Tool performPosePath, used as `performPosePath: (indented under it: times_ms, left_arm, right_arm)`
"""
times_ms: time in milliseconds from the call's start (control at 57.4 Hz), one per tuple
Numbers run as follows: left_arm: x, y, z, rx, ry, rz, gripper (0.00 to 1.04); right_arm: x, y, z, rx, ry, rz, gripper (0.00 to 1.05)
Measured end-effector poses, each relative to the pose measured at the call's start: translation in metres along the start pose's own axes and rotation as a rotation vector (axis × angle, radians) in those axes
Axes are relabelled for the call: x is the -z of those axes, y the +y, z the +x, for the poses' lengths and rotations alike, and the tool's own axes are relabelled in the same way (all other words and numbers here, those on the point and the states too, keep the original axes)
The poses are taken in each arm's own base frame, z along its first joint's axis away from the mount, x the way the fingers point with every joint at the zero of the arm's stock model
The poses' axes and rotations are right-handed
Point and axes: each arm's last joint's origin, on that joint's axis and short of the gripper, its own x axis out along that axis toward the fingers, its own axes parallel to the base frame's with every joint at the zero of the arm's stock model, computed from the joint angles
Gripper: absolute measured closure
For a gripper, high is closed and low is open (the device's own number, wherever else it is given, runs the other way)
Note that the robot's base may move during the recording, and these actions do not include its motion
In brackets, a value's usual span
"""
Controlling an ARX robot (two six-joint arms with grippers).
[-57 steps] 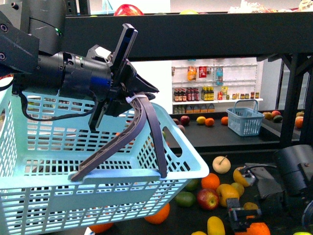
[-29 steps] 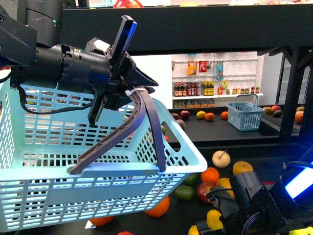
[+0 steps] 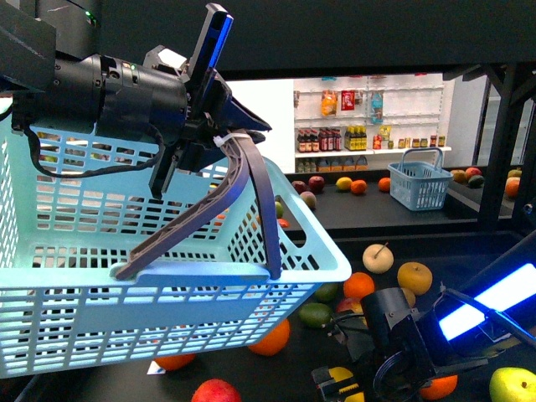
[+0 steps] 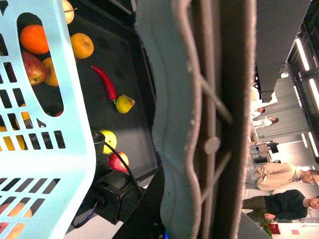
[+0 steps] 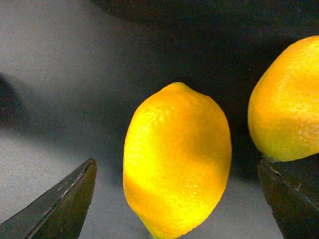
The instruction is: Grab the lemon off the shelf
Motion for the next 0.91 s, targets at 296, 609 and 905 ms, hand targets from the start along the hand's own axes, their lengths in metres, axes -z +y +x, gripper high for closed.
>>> performPosePath:
  times_ms: [296,609,905]
  left_arm:
    - [0.000,0.000,0.000,0.000,0.000,0.000,0.95]
    - [0.000,0.000,0.000,0.000,0.000,0.000,0.95]
    - [0.000,0.000,0.000,0.000,0.000,0.000,0.95]
  right_arm:
    - [0.005,0.003,0.019,0.046,0.011,-0.030,0.07]
    - [0.003,0.007,0.030,0.086,0.002,-0.045,0.12]
    - [-0.002,0.009,0.030,0.093,-0.004,-0.062,0.41]
